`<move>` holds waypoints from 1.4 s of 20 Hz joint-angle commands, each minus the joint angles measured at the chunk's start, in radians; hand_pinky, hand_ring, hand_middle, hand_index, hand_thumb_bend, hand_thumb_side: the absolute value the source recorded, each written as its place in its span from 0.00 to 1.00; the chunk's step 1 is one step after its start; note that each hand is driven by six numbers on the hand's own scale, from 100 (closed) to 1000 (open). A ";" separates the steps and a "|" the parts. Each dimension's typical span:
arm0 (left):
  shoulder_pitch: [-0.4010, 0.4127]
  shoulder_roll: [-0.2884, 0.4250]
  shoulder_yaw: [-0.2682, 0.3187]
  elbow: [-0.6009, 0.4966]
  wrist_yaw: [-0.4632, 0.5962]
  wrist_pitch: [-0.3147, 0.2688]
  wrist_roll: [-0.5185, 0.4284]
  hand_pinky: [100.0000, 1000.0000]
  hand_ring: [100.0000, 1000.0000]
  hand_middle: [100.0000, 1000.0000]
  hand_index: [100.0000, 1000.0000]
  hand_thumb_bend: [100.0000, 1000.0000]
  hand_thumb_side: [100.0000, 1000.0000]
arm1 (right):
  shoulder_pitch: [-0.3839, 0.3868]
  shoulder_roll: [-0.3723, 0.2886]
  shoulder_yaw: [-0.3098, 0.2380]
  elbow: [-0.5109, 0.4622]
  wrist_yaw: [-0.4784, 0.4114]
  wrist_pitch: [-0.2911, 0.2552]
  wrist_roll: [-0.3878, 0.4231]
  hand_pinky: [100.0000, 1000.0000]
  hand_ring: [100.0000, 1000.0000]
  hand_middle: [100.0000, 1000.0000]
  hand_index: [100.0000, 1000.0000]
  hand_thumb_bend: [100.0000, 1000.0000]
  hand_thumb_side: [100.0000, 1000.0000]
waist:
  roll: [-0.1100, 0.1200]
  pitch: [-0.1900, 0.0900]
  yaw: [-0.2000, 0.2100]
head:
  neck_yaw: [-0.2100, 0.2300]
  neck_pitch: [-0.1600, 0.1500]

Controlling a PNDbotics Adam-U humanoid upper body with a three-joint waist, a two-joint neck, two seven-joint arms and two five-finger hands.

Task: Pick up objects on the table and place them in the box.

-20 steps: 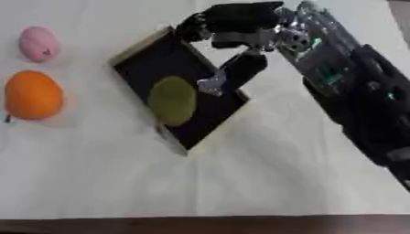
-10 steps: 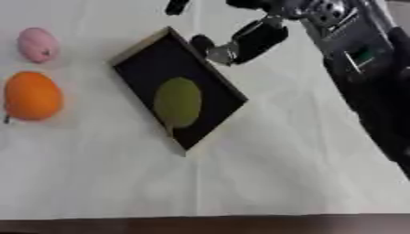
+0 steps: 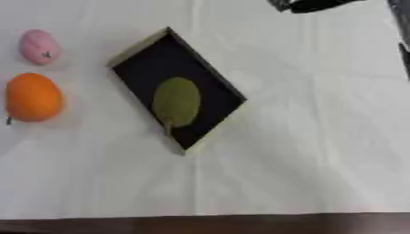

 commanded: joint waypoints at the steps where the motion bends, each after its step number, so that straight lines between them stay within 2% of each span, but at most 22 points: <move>1: -0.013 0.156 -0.036 -0.019 -0.119 0.079 -0.138 0.71 0.71 0.75 0.83 0.11 0.57 | 0.044 -0.102 -0.043 -0.064 0.003 0.005 -0.026 0.88 0.76 0.65 0.77 0.00 0.03 | 0.008 -0.027 -0.006 | 0.018 0.011; 3: -0.011 0.239 -0.065 -0.019 -0.183 0.125 -0.257 0.72 0.72 0.75 0.84 0.14 0.57 | 0.096 -0.139 -0.056 -0.081 0.017 0.007 -0.033 0.88 0.76 0.65 0.77 0.00 0.05 | 0.009 -0.029 -0.012 | 0.024 0.013; 6: -0.012 0.339 -0.099 -0.019 -0.255 0.157 -0.404 0.73 0.73 0.75 0.87 0.22 0.58 | 0.160 -0.179 -0.075 -0.092 0.039 -0.003 -0.053 0.88 0.76 0.65 0.77 0.00 0.05 | 0.012 -0.027 -0.016 | 0.024 0.014; 8: -0.018 0.382 -0.116 -0.019 -0.279 0.150 -0.468 0.73 0.73 0.74 0.87 0.29 0.58 | 0.187 -0.192 -0.085 -0.093 0.050 -0.013 -0.068 0.88 0.76 0.65 0.77 0.00 0.07 | 0.015 -0.027 -0.016 | 0.021 0.015; 11: -0.026 0.427 -0.142 -0.019 -0.305 0.115 -0.550 0.74 0.73 0.74 0.87 0.34 0.56 | 0.201 -0.194 -0.090 -0.094 0.056 -0.022 -0.084 0.88 0.76 0.65 0.77 0.00 0.06 | 0.018 -0.028 -0.018 | 0.016 0.016; 15: -0.037 0.455 -0.166 -0.019 -0.337 0.081 -0.663 0.75 0.72 0.73 0.88 0.36 0.52 | 0.200 -0.192 -0.089 -0.094 0.056 -0.028 -0.093 0.88 0.76 0.65 0.77 0.00 0.06 | 0.021 -0.028 -0.019 | 0.013 0.012; 18: -0.042 0.461 -0.171 -0.019 -0.347 0.085 -0.715 0.74 0.72 0.73 0.89 0.39 0.55 | 0.200 -0.190 -0.087 -0.094 0.055 -0.027 -0.095 0.88 0.76 0.64 0.77 0.00 0.07 | 0.022 -0.027 -0.018 | 0.013 0.011; 20: -0.042 0.467 -0.174 -0.019 -0.359 0.106 -0.745 0.75 0.73 0.73 0.89 0.41 0.55 | 0.202 -0.190 -0.086 -0.094 0.056 -0.026 -0.094 0.88 0.75 0.64 0.77 0.00 0.07 | 0.022 -0.027 -0.017 | 0.013 0.011; 23: -0.047 0.468 -0.176 -0.019 -0.379 0.140 -0.765 0.74 0.73 0.73 0.90 0.44 0.53 | 0.206 -0.189 -0.086 -0.094 0.062 -0.023 -0.091 0.88 0.75 0.64 0.77 0.00 0.03 | 0.023 -0.026 -0.015 | 0.014 0.011; 28: -0.064 0.461 -0.186 -0.019 -0.397 0.202 -0.761 0.75 0.74 0.75 0.92 0.42 0.41 | 0.201 -0.188 -0.084 -0.094 0.066 -0.022 -0.090 0.88 0.75 0.64 0.77 0.00 0.07 | 0.024 -0.026 -0.015 | 0.016 0.011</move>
